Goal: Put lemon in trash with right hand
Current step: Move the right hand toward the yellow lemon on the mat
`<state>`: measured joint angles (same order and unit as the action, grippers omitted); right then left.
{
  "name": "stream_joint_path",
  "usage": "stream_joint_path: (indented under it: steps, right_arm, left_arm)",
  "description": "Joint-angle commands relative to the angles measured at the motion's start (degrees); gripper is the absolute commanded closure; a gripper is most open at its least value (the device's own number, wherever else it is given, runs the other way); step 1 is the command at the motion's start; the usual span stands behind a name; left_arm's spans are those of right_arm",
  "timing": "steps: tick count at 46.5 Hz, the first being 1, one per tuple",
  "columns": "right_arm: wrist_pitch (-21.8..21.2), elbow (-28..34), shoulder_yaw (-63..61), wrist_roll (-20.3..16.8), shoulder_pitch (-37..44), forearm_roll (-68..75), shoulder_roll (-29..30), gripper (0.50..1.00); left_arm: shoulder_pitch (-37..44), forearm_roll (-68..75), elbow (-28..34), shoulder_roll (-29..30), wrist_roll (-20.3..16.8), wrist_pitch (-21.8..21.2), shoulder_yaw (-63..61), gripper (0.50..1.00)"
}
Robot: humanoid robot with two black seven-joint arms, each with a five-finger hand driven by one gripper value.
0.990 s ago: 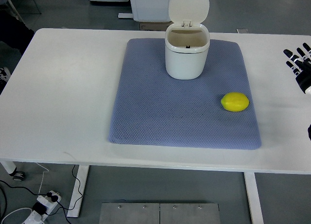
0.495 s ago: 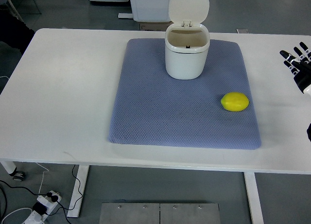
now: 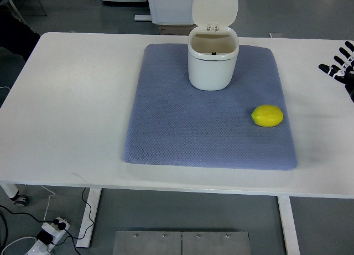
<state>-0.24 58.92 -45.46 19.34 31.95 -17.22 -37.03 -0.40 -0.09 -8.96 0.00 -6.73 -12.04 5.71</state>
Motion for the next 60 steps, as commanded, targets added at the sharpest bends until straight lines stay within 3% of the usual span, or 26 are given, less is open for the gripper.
stream_joint_path:
  steps: [1,23,60]
  right_arm:
    - [-0.1,1.9,0.7,0.0,0.0,-2.1,-1.0,0.500]
    - [0.2,10.2,9.9,0.0,2.0,-11.3,-7.6,0.500]
    - [0.1,10.4,36.3,-0.1,18.6,-21.0,-8.3,0.500]
  left_arm:
    - [0.0,0.0,0.0,0.0,0.0,0.0,0.0,0.500]
    - [0.0,0.0,0.0,0.0,0.0,0.0,0.0,0.500]
    - [0.0,0.0,0.0,0.0,0.0,0.0,0.0,0.500]
